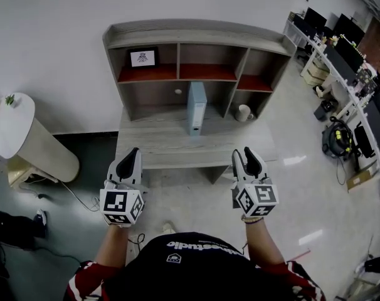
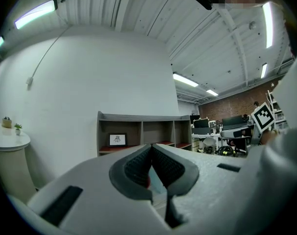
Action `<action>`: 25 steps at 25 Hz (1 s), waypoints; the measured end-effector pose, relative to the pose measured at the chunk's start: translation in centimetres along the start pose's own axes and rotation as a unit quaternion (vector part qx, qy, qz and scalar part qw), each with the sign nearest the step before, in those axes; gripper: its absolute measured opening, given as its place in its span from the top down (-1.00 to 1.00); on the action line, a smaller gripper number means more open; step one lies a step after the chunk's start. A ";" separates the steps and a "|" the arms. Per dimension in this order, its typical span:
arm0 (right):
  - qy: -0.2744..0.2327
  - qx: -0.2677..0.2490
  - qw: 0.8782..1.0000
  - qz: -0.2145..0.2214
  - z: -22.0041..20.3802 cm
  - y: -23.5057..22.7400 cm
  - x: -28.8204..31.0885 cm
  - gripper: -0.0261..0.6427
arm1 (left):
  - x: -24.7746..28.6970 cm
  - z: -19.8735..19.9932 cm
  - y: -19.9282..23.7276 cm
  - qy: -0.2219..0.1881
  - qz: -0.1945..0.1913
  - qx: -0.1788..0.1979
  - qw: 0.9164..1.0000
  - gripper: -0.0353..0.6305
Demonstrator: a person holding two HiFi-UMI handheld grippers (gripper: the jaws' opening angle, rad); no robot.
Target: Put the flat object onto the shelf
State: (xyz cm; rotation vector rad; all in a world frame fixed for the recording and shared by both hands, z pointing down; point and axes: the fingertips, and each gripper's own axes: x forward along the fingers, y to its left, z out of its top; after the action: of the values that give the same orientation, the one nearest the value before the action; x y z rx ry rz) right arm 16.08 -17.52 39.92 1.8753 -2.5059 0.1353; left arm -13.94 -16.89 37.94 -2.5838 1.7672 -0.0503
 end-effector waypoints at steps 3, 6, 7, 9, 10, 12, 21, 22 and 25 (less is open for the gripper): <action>-0.006 0.005 1.000 0.007 0.4 -0.3 -0.6 0.64 | -0.3 0.7 -0.5 -0.006 0.001 -0.003 1.000 0.88; -0.001 0.003 1.000 0.020 0.8 0.0 -0.7 0.73 | -0.4 1.4 -0.7 -0.012 0.002 -0.006 1.000 0.88; -0.001 0.001 1.000 0.022 0.9 0.1 -0.7 0.76 | -0.3 1.6 -0.8 -0.014 0.003 -0.006 1.000 0.88; -0.003 -0.003 1.000 0.024 1.3 0.3 -0.7 0.80 | -0.3 1.9 -0.9 -0.017 0.004 -0.007 1.000 0.88; -0.005 -0.004 1.000 0.024 1.5 0.4 -0.8 0.81 | -0.3 2.0 -0.9 -0.018 0.004 -0.007 1.000 0.88; -0.008 -0.004 1.000 0.022 1.7 0.5 -0.9 0.82 | -0.2 2.2 -1.0 -0.021 0.003 -0.008 1.000 0.88; -0.009 -0.019 1.000 0.007 2.0 0.4 -1.0 0.91 | 0.2 2.4 -1.0 -0.029 0.000 -0.010 1.000 0.88; -0.010 -0.021 1.000 0.006 2.0 0.5 -0.9 0.91 | 0.2 2.4 -1.0 -0.029 0.000 -0.011 1.000 0.88; -0.010 -0.025 1.000 0.000 2.2 0.5 -0.9 0.91 | 0.3 2.4 -0.9 -0.030 -0.002 -0.012 0.999 0.88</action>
State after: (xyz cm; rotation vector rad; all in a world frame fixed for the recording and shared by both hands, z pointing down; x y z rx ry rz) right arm 15.95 -16.71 37.67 1.8658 -2.4978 0.0526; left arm -12.86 -16.89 35.61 -2.5764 1.7544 0.0487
